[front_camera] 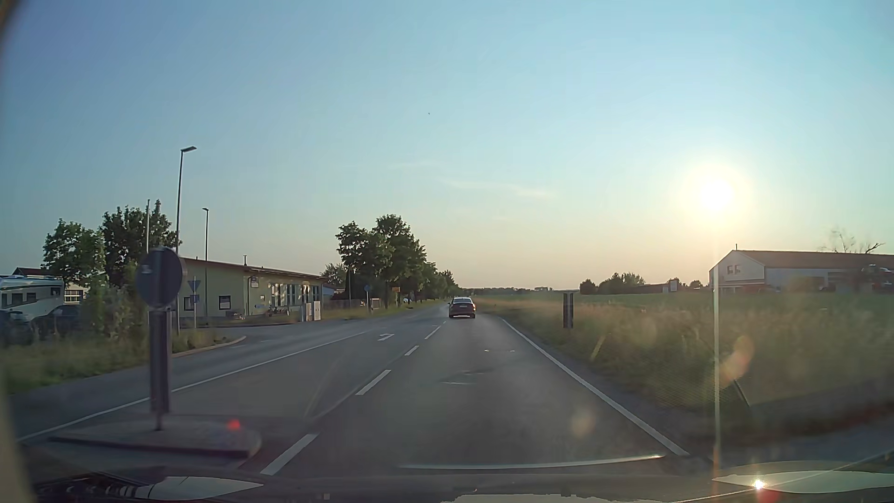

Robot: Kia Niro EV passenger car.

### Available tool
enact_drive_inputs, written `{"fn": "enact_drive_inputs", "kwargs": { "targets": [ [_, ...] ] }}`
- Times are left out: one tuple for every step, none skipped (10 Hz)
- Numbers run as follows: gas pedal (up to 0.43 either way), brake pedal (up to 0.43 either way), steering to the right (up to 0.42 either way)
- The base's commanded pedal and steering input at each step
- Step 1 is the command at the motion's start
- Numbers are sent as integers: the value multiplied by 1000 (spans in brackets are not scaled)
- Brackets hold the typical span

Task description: Follow the waypoints while adhering to traffic rules and regulations

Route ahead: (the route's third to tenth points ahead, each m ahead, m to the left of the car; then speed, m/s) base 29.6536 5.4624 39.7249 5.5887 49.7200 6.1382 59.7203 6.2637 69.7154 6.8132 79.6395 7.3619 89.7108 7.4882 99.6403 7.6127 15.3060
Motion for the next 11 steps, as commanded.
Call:
{"fn": "enact_drive_inputs", "kwargs": {
  "targets": [
    [220,18,-6],
    [197,18,-7],
    [197,12,-7],
    [197,18,-8],
    [197,18,-9],
    [197,18,-10],
    [197,18,-10],
    [209,12,-10],
    [209,18,-10],
    [209,12,-10],
    [228,12,-10]
  ]
}}
